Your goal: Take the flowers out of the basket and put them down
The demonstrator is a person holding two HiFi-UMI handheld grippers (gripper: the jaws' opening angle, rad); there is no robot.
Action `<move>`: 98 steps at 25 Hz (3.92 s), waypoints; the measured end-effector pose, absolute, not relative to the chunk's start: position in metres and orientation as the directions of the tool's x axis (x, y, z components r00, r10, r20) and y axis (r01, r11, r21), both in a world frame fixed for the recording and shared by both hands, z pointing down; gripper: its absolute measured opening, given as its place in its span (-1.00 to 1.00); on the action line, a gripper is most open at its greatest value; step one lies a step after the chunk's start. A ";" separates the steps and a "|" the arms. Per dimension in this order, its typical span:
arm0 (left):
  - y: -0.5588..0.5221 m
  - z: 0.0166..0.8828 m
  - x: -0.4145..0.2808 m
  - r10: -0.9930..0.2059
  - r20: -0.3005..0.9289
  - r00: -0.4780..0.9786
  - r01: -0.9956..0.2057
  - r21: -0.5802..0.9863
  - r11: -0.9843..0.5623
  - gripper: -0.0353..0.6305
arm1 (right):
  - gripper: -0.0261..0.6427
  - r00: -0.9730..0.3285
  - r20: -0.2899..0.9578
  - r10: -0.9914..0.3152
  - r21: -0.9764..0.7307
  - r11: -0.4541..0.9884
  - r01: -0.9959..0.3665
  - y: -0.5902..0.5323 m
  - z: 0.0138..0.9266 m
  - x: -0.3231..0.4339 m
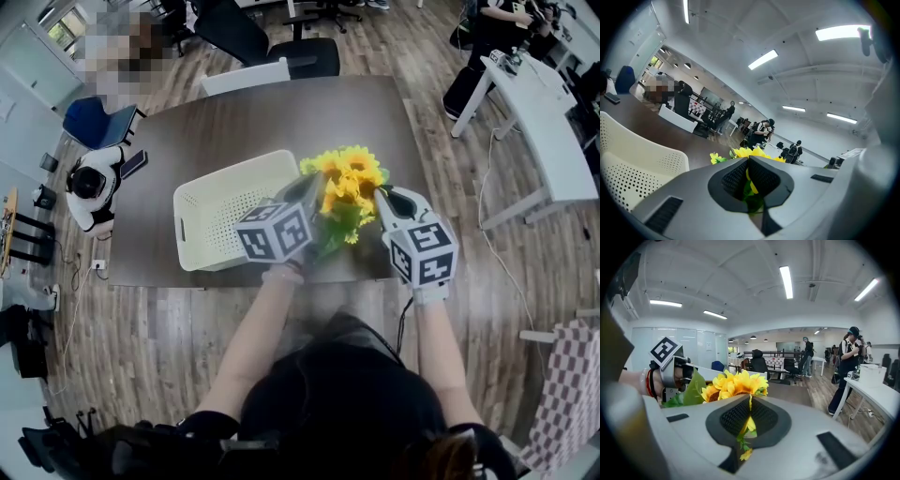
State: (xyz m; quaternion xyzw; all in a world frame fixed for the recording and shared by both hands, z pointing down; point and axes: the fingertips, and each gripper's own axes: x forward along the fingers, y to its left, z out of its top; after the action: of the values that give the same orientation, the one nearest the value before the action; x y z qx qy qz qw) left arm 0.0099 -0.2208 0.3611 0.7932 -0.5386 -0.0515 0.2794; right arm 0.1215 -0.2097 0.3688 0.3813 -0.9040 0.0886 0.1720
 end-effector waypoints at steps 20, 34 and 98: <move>-0.231 0.416 0.070 -0.841 0.297 0.452 -0.805 0.542 -0.241 -0.88 | -0.90 -0.622 0.442 -0.646 -0.077 0.663 -0.744 -0.217 0.413 0.182; -0.229 0.449 0.085 -0.828 0.345 0.442 -0.809 0.552 -0.202 -0.88 | -0.90 -0.633 0.485 -0.604 -0.113 0.674 -0.730 -0.216 0.444 0.195; -0.230 0.504 0.099 -0.735 0.422 0.530 -0.813 0.500 -0.299 -0.88 | -0.90 -0.548 0.592 -0.591 -0.154 0.585 -0.796 -0.217 0.499 0.212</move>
State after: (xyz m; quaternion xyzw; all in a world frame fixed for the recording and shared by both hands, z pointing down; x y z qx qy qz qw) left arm 0.0985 -0.2300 0.5036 0.8041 -0.4814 0.0562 0.3444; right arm 0.2117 -0.2168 0.4994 0.4056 -0.8550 0.2077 0.2477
